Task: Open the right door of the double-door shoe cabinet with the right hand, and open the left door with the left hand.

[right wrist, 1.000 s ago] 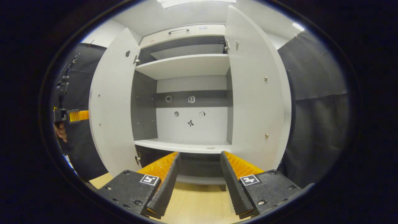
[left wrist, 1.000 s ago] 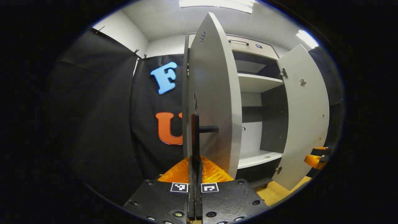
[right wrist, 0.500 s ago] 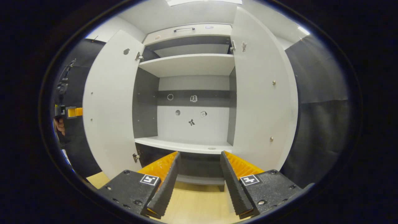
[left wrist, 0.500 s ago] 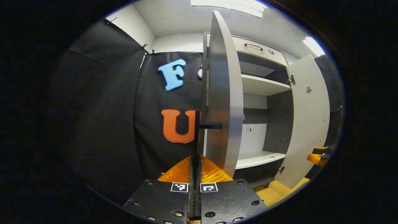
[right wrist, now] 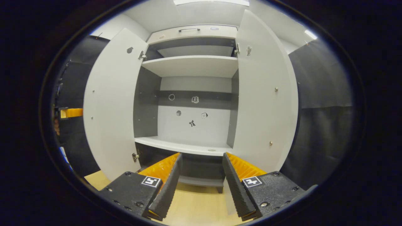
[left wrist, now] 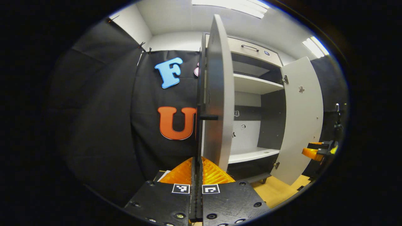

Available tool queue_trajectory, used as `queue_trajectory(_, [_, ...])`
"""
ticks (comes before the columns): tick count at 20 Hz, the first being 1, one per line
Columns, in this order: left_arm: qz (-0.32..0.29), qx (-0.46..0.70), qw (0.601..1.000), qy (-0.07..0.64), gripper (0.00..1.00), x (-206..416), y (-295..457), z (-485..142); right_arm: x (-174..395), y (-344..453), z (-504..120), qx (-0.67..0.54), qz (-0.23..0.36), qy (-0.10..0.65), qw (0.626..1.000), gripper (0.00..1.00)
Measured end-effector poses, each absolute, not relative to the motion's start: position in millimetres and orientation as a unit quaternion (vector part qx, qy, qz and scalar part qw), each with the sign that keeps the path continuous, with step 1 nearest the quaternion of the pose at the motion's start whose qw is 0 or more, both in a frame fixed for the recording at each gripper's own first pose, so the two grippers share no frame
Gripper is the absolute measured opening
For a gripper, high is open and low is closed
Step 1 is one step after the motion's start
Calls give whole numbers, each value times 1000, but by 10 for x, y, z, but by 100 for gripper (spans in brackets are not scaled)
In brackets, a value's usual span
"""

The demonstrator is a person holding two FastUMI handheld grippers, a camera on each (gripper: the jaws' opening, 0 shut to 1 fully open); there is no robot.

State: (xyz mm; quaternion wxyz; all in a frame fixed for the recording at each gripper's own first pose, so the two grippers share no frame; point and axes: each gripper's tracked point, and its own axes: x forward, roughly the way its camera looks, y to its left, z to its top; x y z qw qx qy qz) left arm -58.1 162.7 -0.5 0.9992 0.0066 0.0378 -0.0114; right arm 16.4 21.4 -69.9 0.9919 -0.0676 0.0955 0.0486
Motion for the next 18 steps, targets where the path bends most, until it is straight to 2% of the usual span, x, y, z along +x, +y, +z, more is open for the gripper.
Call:
queue_trajectory(2, [-22,2,1000,11,0,-617,1192,-3,187,169,-720,-62,33,101,992,81])
queue_trajectory(5, [-31,1,999,21,0,-354,573,-220,269,198,-693,-54,20,98,993,81])
queue_trajectory(10, [-14,-6,999,43,0,220,57,-500,189,254,-609,-31,14,77,996,81])
queue_trajectory(14, [-21,-12,999,38,0,241,-81,-496,116,169,-484,-43,11,56,997,81])
queue_trajectory(15, [-24,-12,999,33,10,221,-112,-457,107,153,-464,-44,9,52,998,81])
queue_trajectory(16, [-26,-13,999,29,36,191,-121,-434,105,146,-448,-43,7,48,998,81])
queue_trajectory(17, [-23,-12,999,29,56,178,-116,-410,104,150,-442,-41,7,47,998,81])
queue_trajectory(18, [-16,-11,999,28,56,164,-91,-393,112,163,-439,-37,9,44,998,81])
